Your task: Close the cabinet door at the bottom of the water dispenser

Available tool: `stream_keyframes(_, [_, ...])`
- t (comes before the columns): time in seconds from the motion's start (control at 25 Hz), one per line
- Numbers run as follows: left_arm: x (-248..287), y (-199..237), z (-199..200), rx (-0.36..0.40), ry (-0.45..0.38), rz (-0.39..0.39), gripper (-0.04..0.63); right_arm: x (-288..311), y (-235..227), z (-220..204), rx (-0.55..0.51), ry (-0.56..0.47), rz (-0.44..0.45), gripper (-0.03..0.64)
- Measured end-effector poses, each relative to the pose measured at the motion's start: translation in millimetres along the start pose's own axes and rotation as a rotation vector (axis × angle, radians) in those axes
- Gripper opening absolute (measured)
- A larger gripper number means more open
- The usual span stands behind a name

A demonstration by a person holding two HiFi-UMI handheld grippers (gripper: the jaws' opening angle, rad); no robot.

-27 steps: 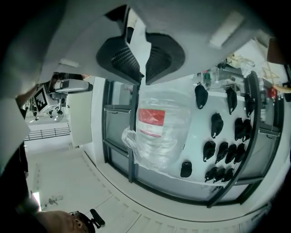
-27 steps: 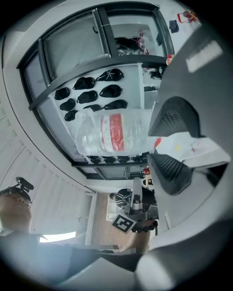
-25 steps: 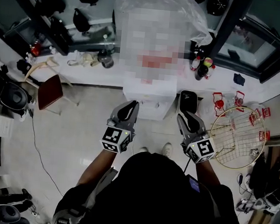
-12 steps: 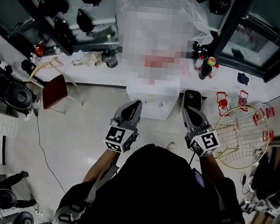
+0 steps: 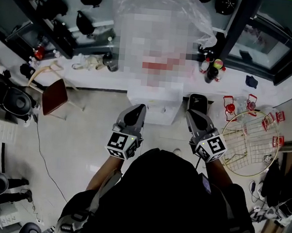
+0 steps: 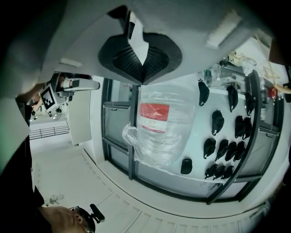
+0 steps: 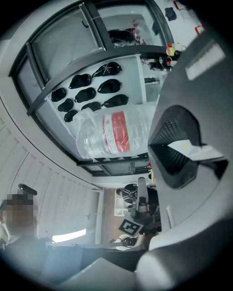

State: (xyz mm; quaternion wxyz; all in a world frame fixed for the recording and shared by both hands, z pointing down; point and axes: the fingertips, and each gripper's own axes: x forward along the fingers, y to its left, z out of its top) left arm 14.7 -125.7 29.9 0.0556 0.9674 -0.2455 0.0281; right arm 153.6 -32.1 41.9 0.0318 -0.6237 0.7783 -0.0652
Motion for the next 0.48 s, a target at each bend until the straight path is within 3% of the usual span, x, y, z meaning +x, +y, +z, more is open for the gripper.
stream_keyframes(0.48, [15, -7, -11, -0.023, 0.007, 0.001, 0.008, -14, -11, -7, -0.032, 0.025, -0.007, 0.005])
